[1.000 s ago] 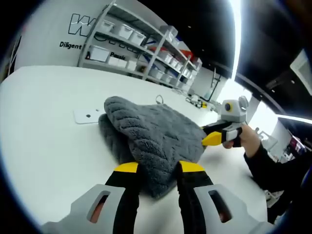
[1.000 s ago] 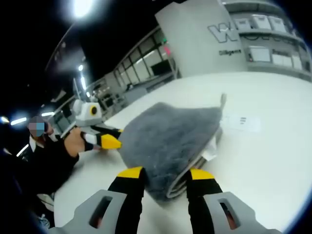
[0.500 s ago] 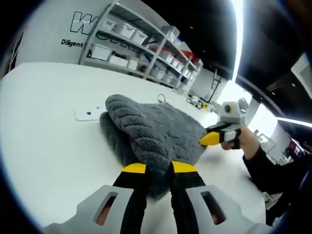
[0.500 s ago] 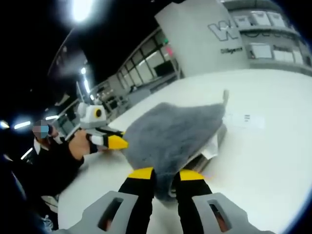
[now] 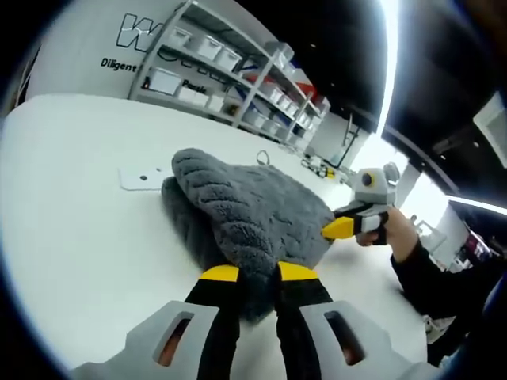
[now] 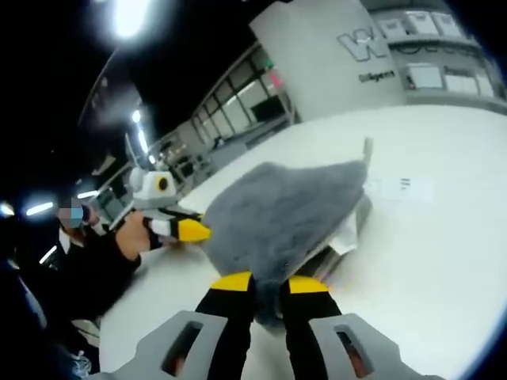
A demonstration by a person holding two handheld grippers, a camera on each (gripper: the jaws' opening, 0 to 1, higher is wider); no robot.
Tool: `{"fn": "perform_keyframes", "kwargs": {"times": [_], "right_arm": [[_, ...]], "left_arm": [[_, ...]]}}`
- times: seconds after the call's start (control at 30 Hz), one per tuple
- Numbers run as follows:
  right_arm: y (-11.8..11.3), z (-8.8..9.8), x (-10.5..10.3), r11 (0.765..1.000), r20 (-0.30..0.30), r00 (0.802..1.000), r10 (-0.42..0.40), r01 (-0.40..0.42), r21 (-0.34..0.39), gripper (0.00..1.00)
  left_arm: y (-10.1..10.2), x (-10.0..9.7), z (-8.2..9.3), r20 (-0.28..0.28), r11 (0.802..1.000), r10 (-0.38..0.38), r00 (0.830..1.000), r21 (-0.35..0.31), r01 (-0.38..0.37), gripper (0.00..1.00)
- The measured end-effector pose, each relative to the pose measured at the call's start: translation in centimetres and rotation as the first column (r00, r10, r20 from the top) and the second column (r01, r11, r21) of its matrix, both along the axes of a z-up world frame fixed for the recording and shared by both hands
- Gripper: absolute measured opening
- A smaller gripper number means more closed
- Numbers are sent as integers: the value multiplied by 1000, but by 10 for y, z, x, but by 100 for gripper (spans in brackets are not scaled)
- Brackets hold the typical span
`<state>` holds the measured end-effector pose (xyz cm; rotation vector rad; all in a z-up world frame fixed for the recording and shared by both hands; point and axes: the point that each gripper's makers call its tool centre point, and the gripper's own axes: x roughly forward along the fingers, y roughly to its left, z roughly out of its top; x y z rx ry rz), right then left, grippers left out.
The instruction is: Open the folded towel by lifting each exposed corner and separating the folded layers until the towel lies flat within the target outline without major curled edges
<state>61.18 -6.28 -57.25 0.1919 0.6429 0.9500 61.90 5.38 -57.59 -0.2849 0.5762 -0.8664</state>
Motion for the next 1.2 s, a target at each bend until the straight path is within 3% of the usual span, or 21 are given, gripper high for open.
{"fn": "perform_keyframes", "kwargs": {"times": [0.53,0.67,0.8,1.2], "right_arm": [[2,-1,-2,1000,-25,1000,13,-13,28,6],[4,0,-3,999,-2,1000,21,-21,29,5],[4,-1,-4,999,-24,1000,17,-16,37,5],[5,-1,-7,999,-13,1000,11,-11,39,3]], "left_arm": [[-4,-5,-2,-23,1000,-1,1000,-24,1,8],[-3,-4,-1,-22,1000,5,1000,-27,-5,7],[-4,-5,0,-21,1000,0,1000,-9,0,5],[-4,-7,0,-20,1000,11,1000,26,-10,4]]}}
